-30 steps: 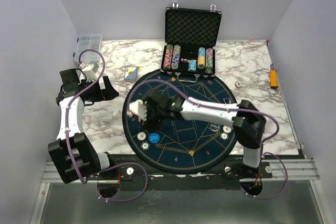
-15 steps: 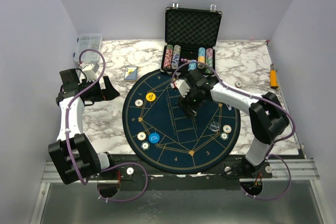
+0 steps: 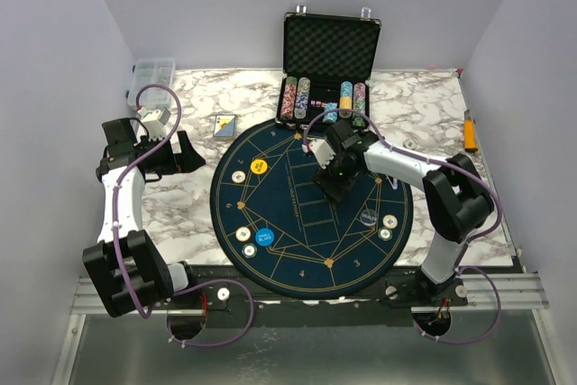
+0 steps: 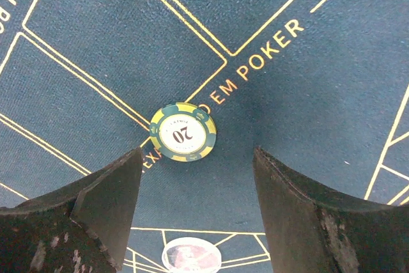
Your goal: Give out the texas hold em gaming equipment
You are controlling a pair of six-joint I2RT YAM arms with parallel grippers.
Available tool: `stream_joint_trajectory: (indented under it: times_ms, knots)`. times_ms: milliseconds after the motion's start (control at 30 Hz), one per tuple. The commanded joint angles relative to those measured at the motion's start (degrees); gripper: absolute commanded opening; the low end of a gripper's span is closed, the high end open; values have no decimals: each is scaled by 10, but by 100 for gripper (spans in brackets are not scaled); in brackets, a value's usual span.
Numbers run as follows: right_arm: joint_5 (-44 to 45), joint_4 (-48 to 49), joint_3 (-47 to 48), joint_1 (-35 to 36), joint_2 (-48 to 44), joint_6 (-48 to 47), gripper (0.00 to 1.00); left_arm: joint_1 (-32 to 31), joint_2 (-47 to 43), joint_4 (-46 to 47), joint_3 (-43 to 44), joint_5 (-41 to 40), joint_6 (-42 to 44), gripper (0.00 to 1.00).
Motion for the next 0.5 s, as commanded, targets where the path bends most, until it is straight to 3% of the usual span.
stream_joint_trajectory:
  times_ms: [0,100,467]
  knots:
    - [-32,5,8,-1,25,-1,74,-2,-11,-3,2,19,10,99]
    - [-52,6,14,0,35,6,73,-3,-11,-5,5,27,10,98]
    - [3,26,-15,31,65,4,64,-3,-5,-6,8,21,8,98]
